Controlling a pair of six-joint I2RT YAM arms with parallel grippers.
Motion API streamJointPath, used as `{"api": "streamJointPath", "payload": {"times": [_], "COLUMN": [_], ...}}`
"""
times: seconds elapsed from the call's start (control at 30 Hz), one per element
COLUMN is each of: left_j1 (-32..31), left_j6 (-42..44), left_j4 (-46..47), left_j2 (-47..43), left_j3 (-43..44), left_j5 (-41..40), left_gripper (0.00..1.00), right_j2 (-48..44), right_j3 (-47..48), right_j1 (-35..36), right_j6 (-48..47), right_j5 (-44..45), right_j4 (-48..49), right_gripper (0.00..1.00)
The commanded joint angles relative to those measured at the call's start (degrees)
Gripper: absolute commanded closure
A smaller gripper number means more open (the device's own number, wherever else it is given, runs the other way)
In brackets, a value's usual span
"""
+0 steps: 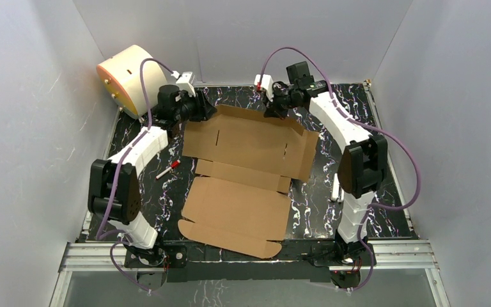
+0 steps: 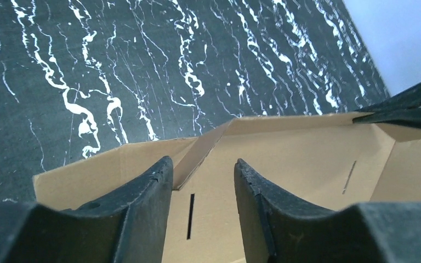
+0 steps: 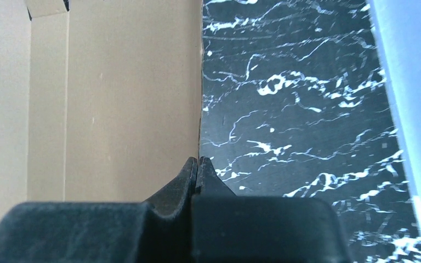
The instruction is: Fold the paper box
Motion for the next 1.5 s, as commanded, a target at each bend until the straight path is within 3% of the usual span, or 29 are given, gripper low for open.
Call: {"api": "streamJointPath", "payload": {"times": [0.0,0.4,0.6,0.87,1.47], "left_j1": [-0.16,0.51,0.60,2.70,9.74], "left_j6": [-3.24,-4.54,-4.28,-3.98,-11.23], "left_j4": [-5.44,-21.28,-25.45,-30.48,-25.40], "left_j2": [-6.99,-18.52,-22.92,-29.65,-16.22], "left_j3": [2.99,1.64,-3.97,-10.33,-6.17], "left_j5": [-3.93,-9.98,-7.92,-14.04,-5.17], "left_gripper": [0.55,0.42,0.37,0.27,0.20], "right_j2": [-5.42,-15.23,-18.28,-17.99,-20.47], "right_j3": [-1.49,-14.21,-22.35,-26.80,-31.95], "right_j1": [1.81,8.82,10.62,11.48,11.75], "right_j6": [-3.49,-8.49,-10.90,-16.41,-27.46], "right_j5": [6.26,19.10,18.37,20.88,19.50], "right_j4": [3.96,14.09,21.62,29.52,35.32], "right_gripper": [1.00,1.00,1.00,1.00,1.00]}}
